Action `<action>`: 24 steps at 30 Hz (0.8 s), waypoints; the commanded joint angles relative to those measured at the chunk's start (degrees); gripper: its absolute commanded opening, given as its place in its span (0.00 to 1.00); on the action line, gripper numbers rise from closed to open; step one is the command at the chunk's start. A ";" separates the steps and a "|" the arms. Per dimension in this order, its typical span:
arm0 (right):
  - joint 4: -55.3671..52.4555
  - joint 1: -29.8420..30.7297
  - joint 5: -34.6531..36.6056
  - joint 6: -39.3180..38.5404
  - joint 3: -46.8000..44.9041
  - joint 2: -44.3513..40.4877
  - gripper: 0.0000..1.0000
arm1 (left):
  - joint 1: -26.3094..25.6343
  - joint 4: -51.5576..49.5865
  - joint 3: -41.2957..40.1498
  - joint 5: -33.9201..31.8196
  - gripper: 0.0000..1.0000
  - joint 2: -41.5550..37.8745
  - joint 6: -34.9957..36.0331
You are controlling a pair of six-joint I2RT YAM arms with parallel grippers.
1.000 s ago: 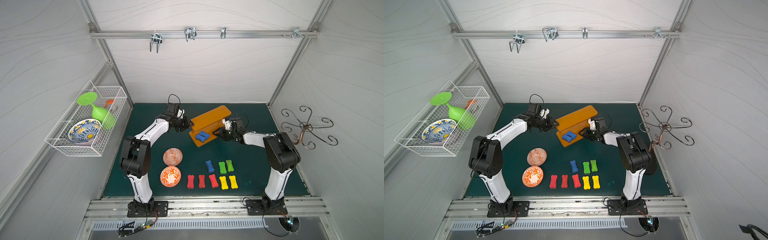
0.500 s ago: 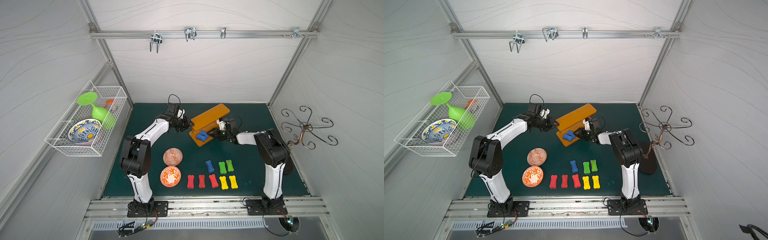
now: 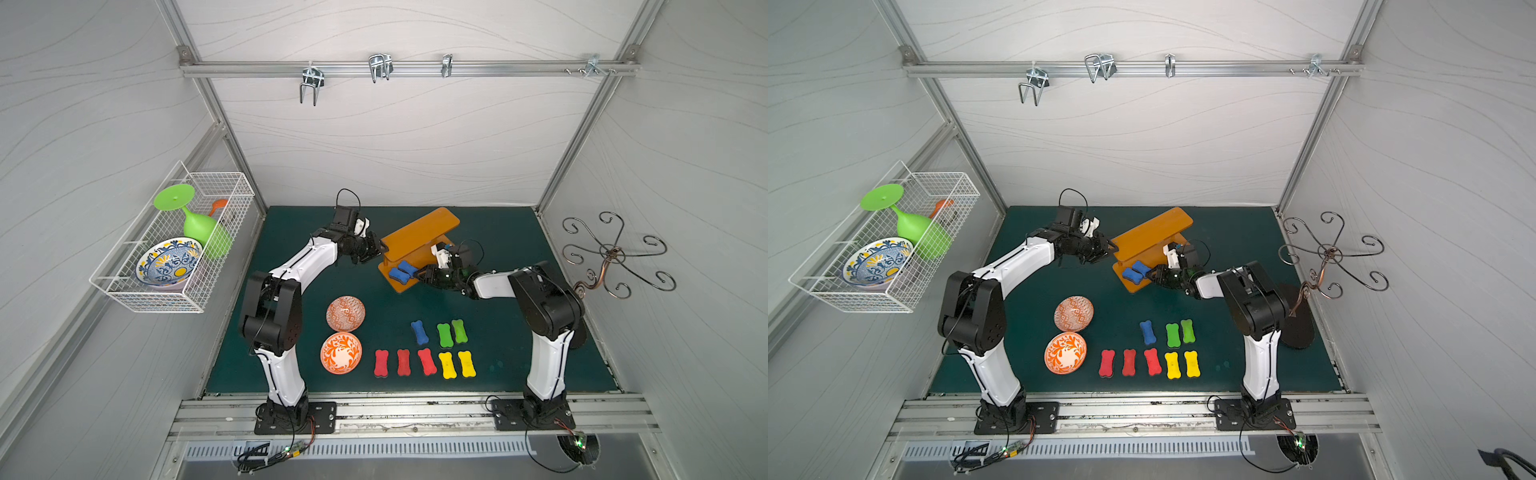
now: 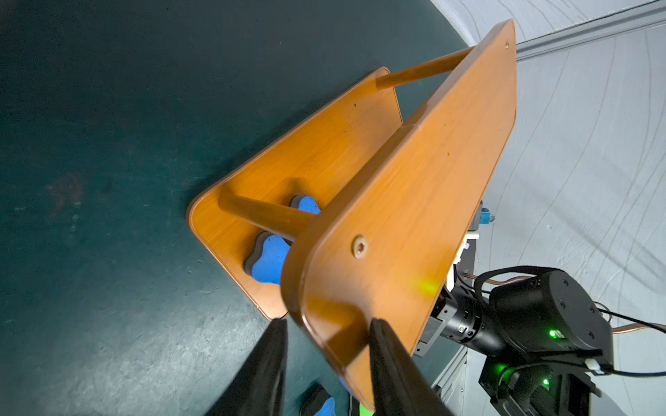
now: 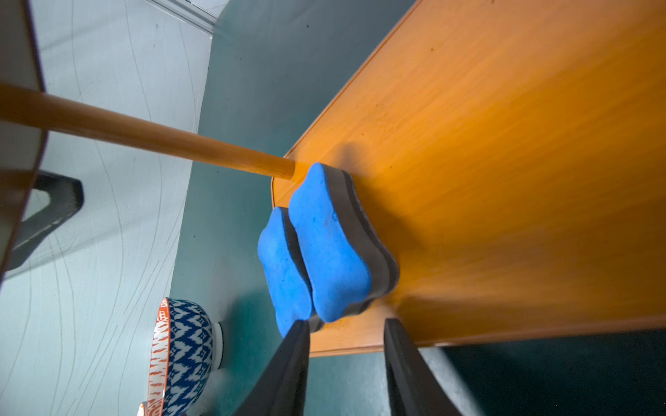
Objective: Remove the whiteboard erasers from the shelf
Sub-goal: Pick up the whiteboard eraser from the shelf.
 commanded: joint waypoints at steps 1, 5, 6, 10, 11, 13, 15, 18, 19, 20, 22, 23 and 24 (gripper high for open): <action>0.67 -0.42 3.36 -0.61 -0.21 -1.94 0.40 | 0.13 1.07 0.83 0.49 0.41 0.34 0.25; 1.42 0.02 4.45 -0.12 1.88 -0.20 0.46 | 0.13 1.09 0.73 0.60 0.40 0.37 0.25; 1.81 0.11 4.21 0.31 2.67 0.53 0.47 | 0.13 1.23 0.64 0.73 0.41 0.32 0.17; 2.84 0.70 3.22 1.07 4.93 2.72 0.50 | 0.04 1.27 0.64 0.92 0.40 0.61 0.04; 2.82 0.80 3.22 1.04 5.25 3.00 0.51 | 0.04 1.28 0.64 1.01 0.41 0.66 -0.01; 2.93 0.92 3.10 0.92 5.74 3.74 0.51 | -0.13 1.38 0.64 1.01 0.40 0.71 -0.01; 2.90 0.99 2.80 0.97 6.11 4.48 0.51 | -0.23 1.41 0.69 1.10 0.41 0.78 -0.04; 2.22 0.99 2.20 0.39 6.63 5.32 0.52 | -0.31 1.42 0.69 1.19 0.40 0.90 -0.10; 2.13 0.98 1.94 0.07 6.59 5.47 0.51 | -0.31 1.42 0.77 1.27 0.40 0.89 -0.10; 2.16 0.94 1.72 -0.10 6.40 5.75 0.50 | -0.37 1.43 0.73 1.27 0.40 0.86 -0.14; 2.16 1.05 1.45 -0.39 5.58 5.51 0.46 | -0.40 1.41 0.73 1.27 0.40 0.77 -0.18; 2.09 1.07 1.55 -0.58 5.05 5.29 0.44 | -0.40 1.43 0.73 1.27 0.40 0.80 -0.18; 2.14 1.08 1.63 -0.80 4.50 5.11 0.43 | -0.40 1.49 0.73 1.27 0.40 0.82 -0.18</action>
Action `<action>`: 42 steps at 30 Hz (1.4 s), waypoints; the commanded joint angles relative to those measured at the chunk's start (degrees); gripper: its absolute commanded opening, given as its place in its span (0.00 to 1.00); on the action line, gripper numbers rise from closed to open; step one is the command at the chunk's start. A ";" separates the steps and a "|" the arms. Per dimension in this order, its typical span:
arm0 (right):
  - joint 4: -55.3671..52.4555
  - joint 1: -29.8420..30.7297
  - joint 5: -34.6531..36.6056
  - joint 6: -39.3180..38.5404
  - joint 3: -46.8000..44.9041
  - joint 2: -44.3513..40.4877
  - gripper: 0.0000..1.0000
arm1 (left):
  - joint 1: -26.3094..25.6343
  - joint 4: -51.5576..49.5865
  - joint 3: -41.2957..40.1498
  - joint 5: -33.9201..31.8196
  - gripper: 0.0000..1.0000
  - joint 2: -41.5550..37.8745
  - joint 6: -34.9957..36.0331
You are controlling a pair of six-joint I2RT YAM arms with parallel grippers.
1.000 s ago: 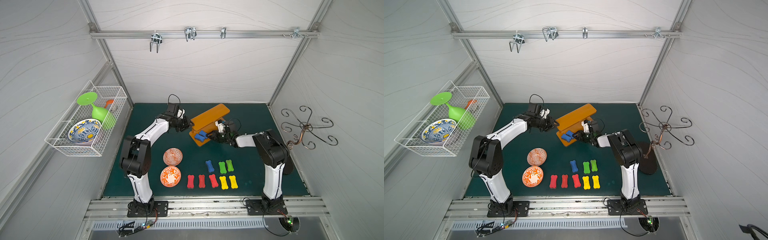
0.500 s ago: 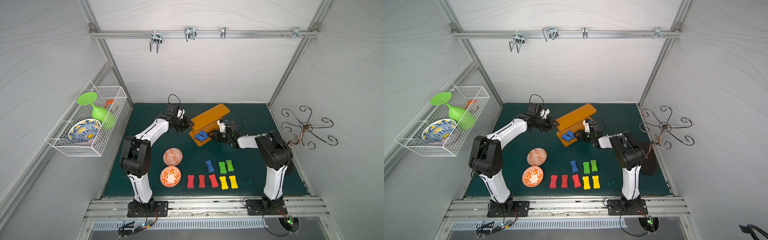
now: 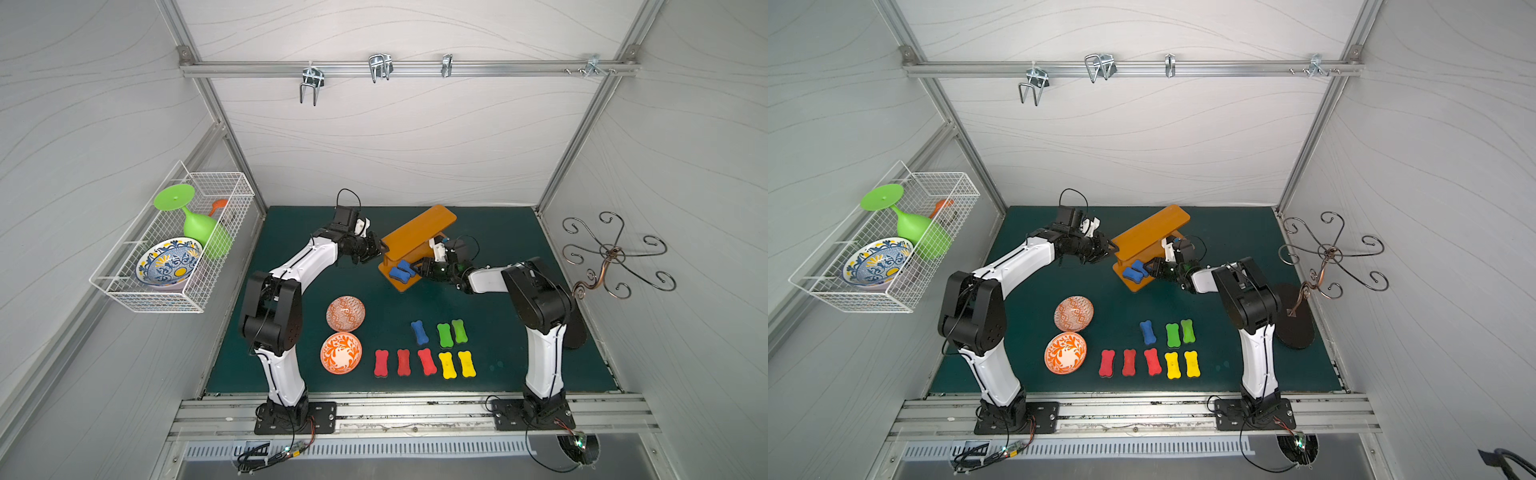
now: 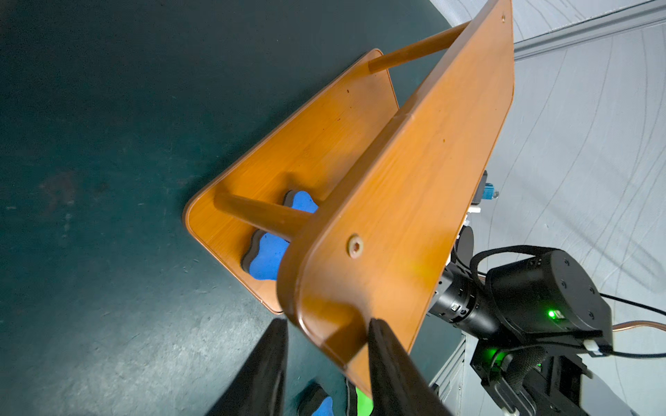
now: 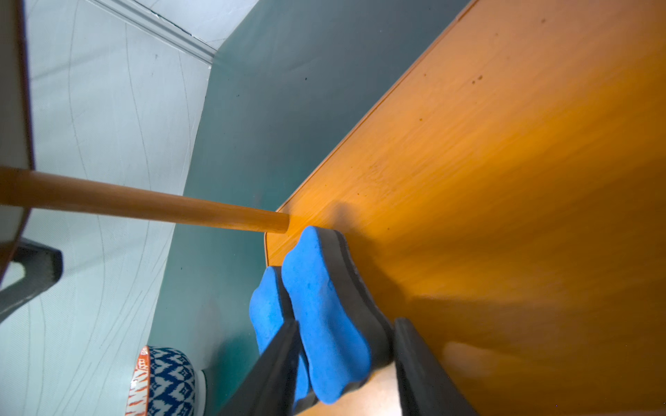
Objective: Remove the whiteboard erasers from the shelf
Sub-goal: Pick up the whiteboard eraser from the shelf.
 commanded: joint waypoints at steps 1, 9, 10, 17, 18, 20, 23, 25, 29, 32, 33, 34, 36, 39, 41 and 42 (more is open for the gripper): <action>0.22 0.42 -0.74 -1.41 -1.47 0.01 0.42 | -0.27 1.38 0.73 0.86 0.40 0.83 0.06; -5.16 2.00 2.58 -7.68 -1.77 -1.66 0.27 | -0.35 0.83 0.73 0.08 0.41 0.28 0.52; -5.87 2.36 3.33 -8.49 -1.93 -1.85 0.26 | -0.36 0.73 0.77 -0.02 0.40 0.15 0.58; -9.54 4.11 6.35 -11.78 -1.67 -3.23 0.11 | -0.36 0.31 1.08 -0.44 0.40 0.09 0.58; -10.29 4.35 6.81 -12.15 -1.45 -3.46 0.08 | -0.36 0.21 1.09 -0.55 0.41 -0.05 0.58; -11.20 4.86 7.49 -12.49 -1.22 -3.95 0.02 | -0.36 0.02 1.12 -0.72 0.41 -0.31 0.52; -12.02 5.27 8.62 -12.17 -1.40 -4.62 0.00 | -0.31 -0.13 1.08 -0.94 0.41 -0.78 0.34; -12.31 5.41 9.19 -11.44 -1.83 -5.27 0.00 | -0.33 -0.35 1.12 -1.13 0.41 -1.09 0.23; -12.79 5.11 10.79 -8.73 -3.71 -8.07 0.00 | -0.29 -1.15 1.65 -1.87 0.42 -2.34 -0.34; -14.10 4.88 13.35 -5.50 -6.10 -11.89 0.00 | -0.37 -1.88 2.04 -3.46 0.42 -4.53 -0.98; -15.09 4.84 14.76 -4.36 -6.82 -13.27 0.00 | -0.32 -2.13 2.05 -4.21 0.43 -5.45 -1.17; -15.96 4.78 15.87 -3.13 -7.54 -14.57 0.00 | -0.36 -2.50 2.02 -4.97 0.43 -6.39 -1.33; -16.85 4.66 17.94 -0.68 -9.28 -17.06 0.00 | -0.36 -3.01 1.52 -6.56 0.44 -8.30 -1.44; -19.34 4.60 19.27 2.86 -11.42 -21.00 0.00 | -0.36 -4.26 0.16 -8.45 0.44 -11.50 -1.35; -20.90 5.44 19.59 5.67 -13.57 -24.37 0.00 | -0.32 -5.12 -1.78 -9.46 0.44 -14.19 -1.10; -22.44 6.56 20.23 6.96 -14.68 -26.95 0.00 | -0.29 -5.48 -3.26 -10.13 0.44 -15.89 -0.80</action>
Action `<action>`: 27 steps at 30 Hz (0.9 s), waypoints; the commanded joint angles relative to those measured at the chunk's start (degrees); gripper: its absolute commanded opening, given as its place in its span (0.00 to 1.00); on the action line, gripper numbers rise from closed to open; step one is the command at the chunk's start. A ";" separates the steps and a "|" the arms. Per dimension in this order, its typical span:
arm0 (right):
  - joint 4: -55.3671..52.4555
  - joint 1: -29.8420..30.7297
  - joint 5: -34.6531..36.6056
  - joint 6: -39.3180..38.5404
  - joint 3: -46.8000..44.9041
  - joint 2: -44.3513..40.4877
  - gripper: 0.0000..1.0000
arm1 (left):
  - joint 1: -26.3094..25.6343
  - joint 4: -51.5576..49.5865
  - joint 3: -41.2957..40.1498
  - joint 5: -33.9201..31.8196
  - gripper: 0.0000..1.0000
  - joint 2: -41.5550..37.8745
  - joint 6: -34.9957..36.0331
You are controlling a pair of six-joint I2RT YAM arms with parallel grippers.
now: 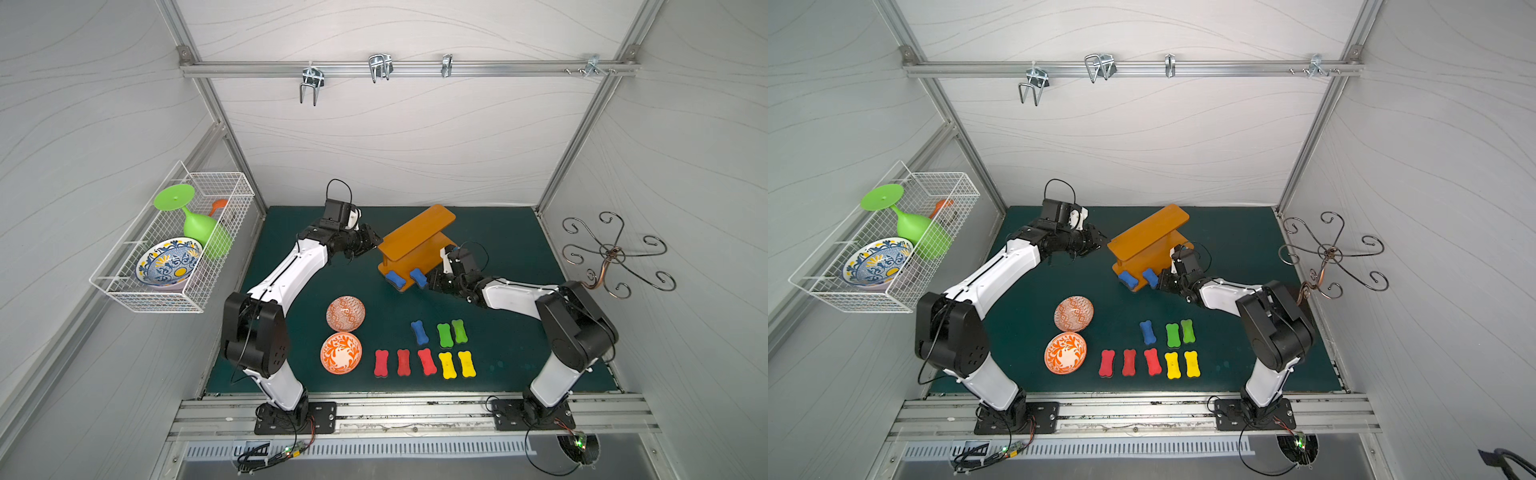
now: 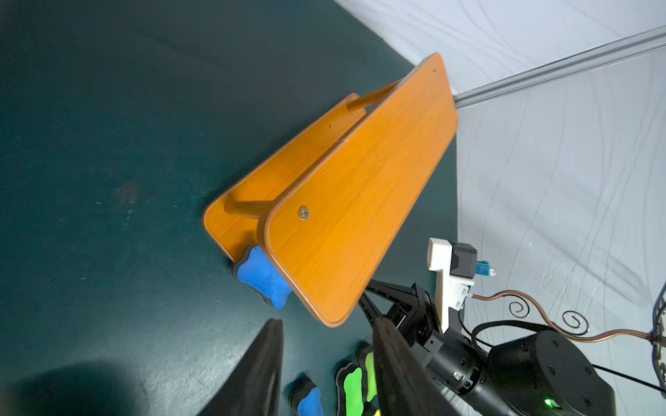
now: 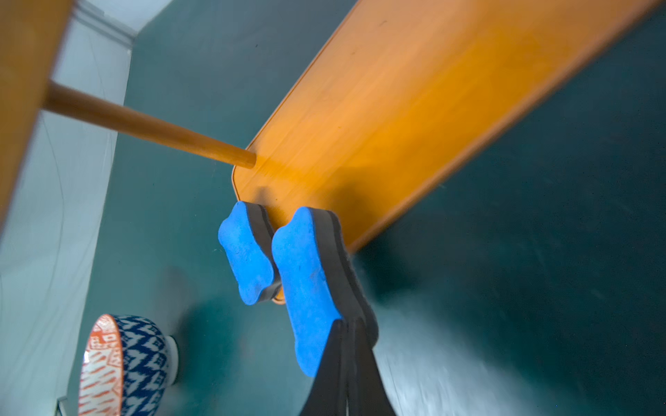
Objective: Remove the whiteboard erasers from the shelf
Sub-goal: Pick up the whiteboard eraser from the shelf, then place the whiteboard eraser at the center of the board.
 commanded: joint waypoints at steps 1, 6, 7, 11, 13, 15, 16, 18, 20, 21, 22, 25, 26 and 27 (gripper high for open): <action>-7.00 3.11 3.81 6.47 -3.13 -7.10 0.00 | -0.16 -2.17 -3.69 -3.73 0.45 -5.30 0.93; -15.38 14.33 12.39 12.83 -8.27 -18.84 0.00 | 0.99 -4.25 -11.24 -5.86 0.45 -12.59 3.16; -16.68 16.11 13.33 13.87 -8.46 -19.74 0.00 | 1.55 -4.19 -12.86 -5.77 0.45 -13.90 3.29; -19.16 22.67 16.02 16.88 -7.46 -18.19 0.00 | 4.56 -1.83 -19.12 -4.24 0.45 -18.75 2.86; -18.35 24.34 15.49 17.58 -6.36 -15.11 0.00 | 5.46 -1.45 -20.83 -3.54 0.45 -19.99 3.03; -18.03 25.81 14.91 17.65 -4.18 -11.13 0.00 | 5.94 -1.65 -21.59 -3.79 0.45 -20.82 3.71; -18.04 26.52 14.64 17.62 -3.24 -9.25 0.00 | 5.99 -1.65 -21.89 -3.88 0.45 -21.12 3.90; -17.95 27.46 14.19 17.63 -1.81 -6.37 0.00 | 6.08 -1.32 -22.38 -4.06 0.45 -21.56 4.14; -18.28 27.89 13.61 17.58 -0.89 -4.60 0.00 | 6.08 -1.03 -22.87 -4.14 0.45 -21.73 4.26; -18.44 28.11 13.39 17.57 -0.67 -4.11 0.00 | 6.08 -0.88 -23.05 -4.16 0.45 -21.75 4.27; -18.75 28.18 13.10 17.44 -0.57 -3.84 0.00 | 6.16 -0.75 -23.10 -4.08 0.45 -21.65 4.27; -20.12 28.24 10.82 15.56 0.06 -3.82 0.01 | 6.45 -0.70 -23.03 -3.62 0.45 -21.47 4.18; -21.71 28.22 10.03 14.40 0.68 -3.79 0.09 | 6.47 -0.67 -23.04 -3.62 0.45 -21.45 4.18; -23.80 28.22 9.55 12.63 1.84 -3.90 0.20 | 6.63 -0.71 -22.92 -3.53 0.45 -21.45 4.10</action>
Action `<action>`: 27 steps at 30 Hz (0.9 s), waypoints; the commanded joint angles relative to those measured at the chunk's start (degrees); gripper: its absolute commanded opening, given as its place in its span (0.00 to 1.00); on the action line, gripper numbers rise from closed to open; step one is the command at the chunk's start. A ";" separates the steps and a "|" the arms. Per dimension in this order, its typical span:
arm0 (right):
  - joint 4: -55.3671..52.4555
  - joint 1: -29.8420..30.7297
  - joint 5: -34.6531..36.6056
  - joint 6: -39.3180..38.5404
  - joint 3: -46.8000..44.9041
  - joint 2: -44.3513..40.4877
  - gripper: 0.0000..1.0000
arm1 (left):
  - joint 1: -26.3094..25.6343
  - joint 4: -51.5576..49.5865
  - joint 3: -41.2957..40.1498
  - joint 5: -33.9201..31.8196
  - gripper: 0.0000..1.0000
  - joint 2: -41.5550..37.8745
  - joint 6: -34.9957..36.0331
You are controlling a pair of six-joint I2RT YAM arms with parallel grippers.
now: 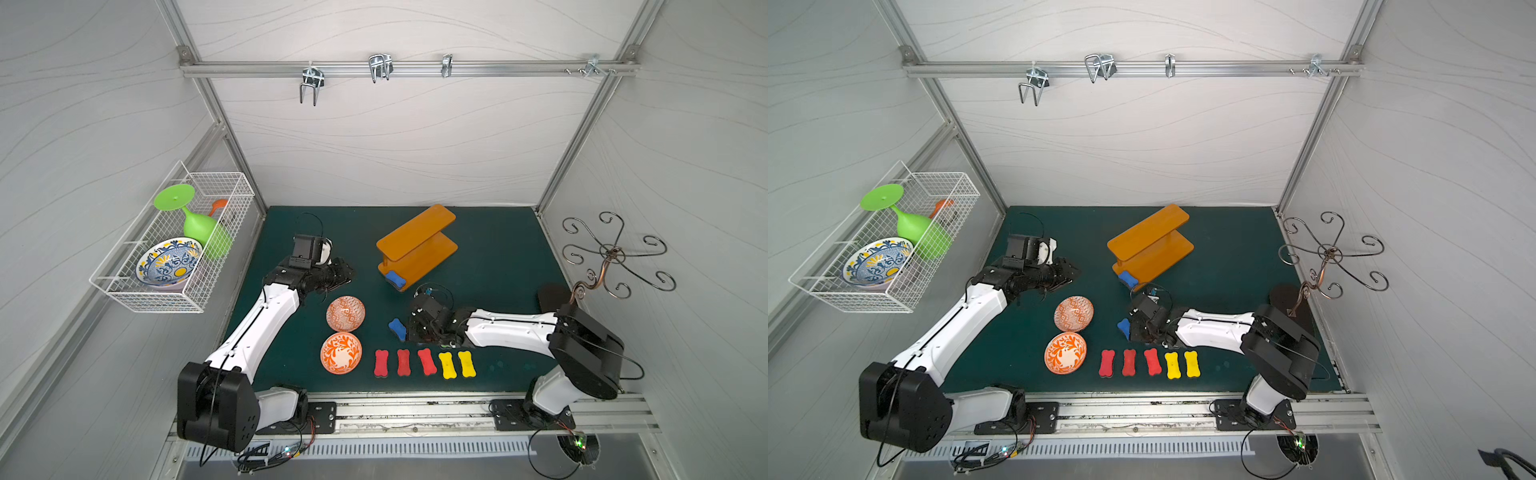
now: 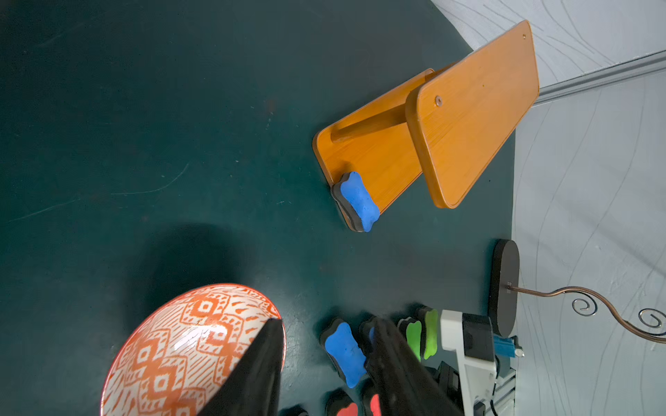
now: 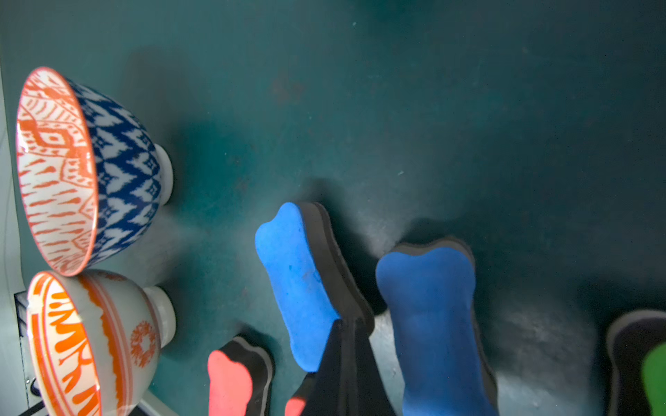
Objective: Remove the whiteboard erasers from the shelf
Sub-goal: Place the whiteboard eraser at the center of the board.
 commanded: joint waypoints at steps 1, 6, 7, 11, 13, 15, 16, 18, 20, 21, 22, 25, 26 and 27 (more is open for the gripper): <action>-6.58 0.40 -2.75 -5.35 2.94 0.19 0.28 | 0.57 1.98 0.41 0.51 0.45 -0.72 1.23; -9.74 0.31 -0.59 -18.65 5.00 -0.91 0.56 | 1.31 3.00 0.06 1.27 0.45 -0.63 0.49; -10.30 0.18 -0.43 -20.95 5.85 -0.36 0.57 | 1.41 3.04 0.20 1.41 0.45 -0.51 0.50; -9.44 0.48 -1.24 -28.81 8.22 2.20 0.63 | 1.76 2.85 0.55 1.46 0.45 -0.01 0.46; -9.10 0.99 -1.56 -31.26 9.08 3.17 0.65 | 2.03 2.81 0.51 1.52 0.45 0.15 0.53; -8.49 1.68 -1.85 -32.98 9.78 4.09 0.66 | 2.22 2.98 0.51 1.57 0.45 0.30 0.37; -8.43 1.95 -1.74 -33.36 10.07 4.51 0.66 | 2.38 2.95 0.50 1.57 0.45 0.33 0.31; -8.42 2.05 -1.29 -33.96 10.74 5.94 0.66 | 2.48 3.04 0.57 1.60 0.45 0.32 0.31; -8.33 2.08 -1.26 -34.20 11.03 7.20 0.66 | 2.57 2.95 0.55 1.58 0.45 0.30 0.44; -8.13 2.07 -1.43 -34.43 11.24 7.86 0.66 | 2.55 2.96 0.44 1.66 0.45 0.32 0.44; -8.03 2.15 -1.51 -34.63 11.47 8.47 0.66 | 2.62 2.96 0.42 1.56 0.45 0.38 0.42; -8.04 2.51 -0.69 -35.41 12.58 10.43 0.66 | 2.67 2.82 0.40 1.64 0.45 0.52 0.44; -8.05 2.53 -0.51 -35.69 12.87 11.07 0.66 | 2.75 2.97 0.47 1.65 0.45 0.55 0.44; -8.00 2.50 -0.20 -35.85 13.13 11.62 0.66 | 2.73 2.86 0.50 1.64 0.45 0.51 0.44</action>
